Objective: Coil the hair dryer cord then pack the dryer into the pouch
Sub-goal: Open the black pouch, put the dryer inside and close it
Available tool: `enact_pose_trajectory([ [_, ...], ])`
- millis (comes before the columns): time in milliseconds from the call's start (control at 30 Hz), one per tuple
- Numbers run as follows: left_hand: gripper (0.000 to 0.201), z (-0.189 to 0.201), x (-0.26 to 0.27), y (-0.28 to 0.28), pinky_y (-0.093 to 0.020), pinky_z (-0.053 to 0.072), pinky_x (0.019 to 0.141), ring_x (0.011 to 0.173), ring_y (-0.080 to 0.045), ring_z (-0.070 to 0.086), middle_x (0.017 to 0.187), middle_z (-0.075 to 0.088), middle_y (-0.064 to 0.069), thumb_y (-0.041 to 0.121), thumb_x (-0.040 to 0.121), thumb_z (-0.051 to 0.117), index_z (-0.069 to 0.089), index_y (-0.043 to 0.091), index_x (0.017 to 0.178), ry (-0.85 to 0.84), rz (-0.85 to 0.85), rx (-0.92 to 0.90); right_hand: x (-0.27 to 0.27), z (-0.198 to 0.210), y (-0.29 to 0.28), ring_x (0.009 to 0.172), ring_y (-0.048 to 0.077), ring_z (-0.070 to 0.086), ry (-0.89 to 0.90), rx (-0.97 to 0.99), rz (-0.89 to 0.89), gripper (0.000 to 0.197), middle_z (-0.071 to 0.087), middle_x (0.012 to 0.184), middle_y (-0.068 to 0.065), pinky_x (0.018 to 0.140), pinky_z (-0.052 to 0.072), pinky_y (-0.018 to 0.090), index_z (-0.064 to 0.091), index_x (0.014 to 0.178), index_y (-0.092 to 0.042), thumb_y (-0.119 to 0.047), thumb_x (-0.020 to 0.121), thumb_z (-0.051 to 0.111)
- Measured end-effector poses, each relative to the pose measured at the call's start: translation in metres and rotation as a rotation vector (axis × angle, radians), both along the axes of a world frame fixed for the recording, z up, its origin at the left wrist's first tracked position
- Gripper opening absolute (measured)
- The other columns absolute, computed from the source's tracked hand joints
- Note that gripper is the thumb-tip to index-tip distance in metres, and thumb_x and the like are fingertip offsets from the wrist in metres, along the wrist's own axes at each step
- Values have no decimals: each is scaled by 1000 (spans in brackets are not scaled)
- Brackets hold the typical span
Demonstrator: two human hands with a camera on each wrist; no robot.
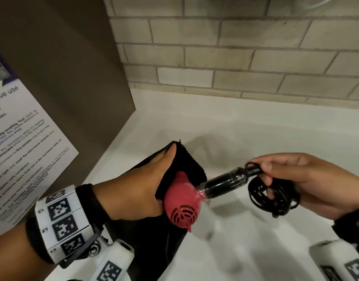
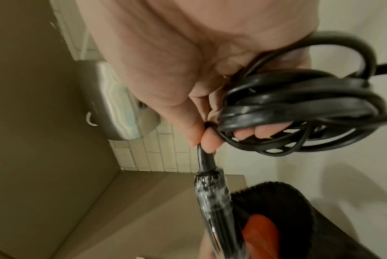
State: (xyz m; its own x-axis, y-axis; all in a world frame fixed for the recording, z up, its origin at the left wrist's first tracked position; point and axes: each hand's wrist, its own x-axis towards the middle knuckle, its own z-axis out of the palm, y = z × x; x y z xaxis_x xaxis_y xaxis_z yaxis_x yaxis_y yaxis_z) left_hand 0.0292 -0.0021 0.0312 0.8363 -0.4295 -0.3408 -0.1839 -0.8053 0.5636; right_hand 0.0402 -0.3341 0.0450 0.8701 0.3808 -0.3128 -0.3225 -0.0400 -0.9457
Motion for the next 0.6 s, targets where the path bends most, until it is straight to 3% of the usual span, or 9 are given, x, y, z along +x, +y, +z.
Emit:
enact_pose_trajectory([
  [100, 128, 7, -7, -4, -22, 55, 89, 114, -10, 65, 161, -25, 29, 14, 81, 72, -33, 52, 145, 25, -12, 96, 2, -10, 15, 58, 23, 55, 34, -6, -54, 54, 58, 68, 5, 53, 51, 26, 76, 108, -4, -37, 67, 84],
  [200, 124, 14, -12, -10, -39, 57, 94, 117, -29, 65, 152, -25, 43, 19, 81, 67, -38, 63, 131, 57, -26, 143, 5, -10, 29, 59, 25, 52, 18, -27, -145, 28, 60, 66, 5, 49, 49, 23, 74, 109, -3, -16, 87, 64],
  [233, 123, 18, -12, -13, -35, 58, 91, 110, -23, 68, 152, -24, 44, 20, 82, 67, -37, 62, 133, 70, -32, 147, 6, -10, 36, 59, 25, 53, 1, -47, -156, 23, 62, 66, 5, 49, 50, 22, 74, 109, -4, -12, 91, 62],
  [267, 122, 21, -10, -17, -24, 59, 80, 93, -9, 70, 156, -20, 41, 19, 83, 67, -34, 58, 139, 85, -37, 147, 7, -10, 43, 58, 24, 53, -13, -71, -157, 21, 63, 66, 4, 50, 50, 22, 75, 108, -5, -11, 93, 61],
  [300, 120, 25, -8, -21, -12, 54, 65, 75, 1, 67, 160, -14, 36, 18, 84, 68, -30, 52, 146, 103, -39, 145, 7, -11, 51, 57, 22, 54, -25, -90, -150, 19, 65, 65, 4, 52, 49, 22, 76, 106, -6, -11, 95, 61],
  [333, 119, 28, -5, -25, -8, 47, 54, 64, 3, 63, 162, -8, 32, 16, 86, 68, -27, 45, 151, 121, -39, 140, 7, -13, 61, 56, 19, 55, -33, -105, -132, 18, 66, 65, 3, 53, 49, 22, 76, 105, -7, -11, 95, 62],
  [433, 118, 33, 3, -37, -15, 50, 53, 71, -11, 65, 161, 1, 32, 13, 87, 69, -24, 41, 153, 147, -49, 99, 6, -21, 90, 57, 13, 59, 2, -120, -78, 17, 67, 68, 2, 57, 50, 22, 77, 104, -8, -13, 95, 63],
  [533, 120, 34, 4, -45, -15, 54, 68, 90, -6, 66, 161, -6, 34, 14, 85, 69, -26, 43, 152, 143, -73, 83, 10, -28, 101, 55, 16, 56, 174, -44, -75, 16, 65, 69, 4, 51, 49, 25, 75, 95, -3, -14, 96, 63],
  [600, 122, 34, -1, -48, -28, 60, 77, 94, -13, 68, 162, -14, 34, 14, 84, 69, -28, 45, 151, 142, -102, 108, 15, -27, 99, 53, 15, 53, 334, 26, -87, 15, 62, 66, 3, 49, 48, 25, 70, 86, -8, -14, 96, 61],
])
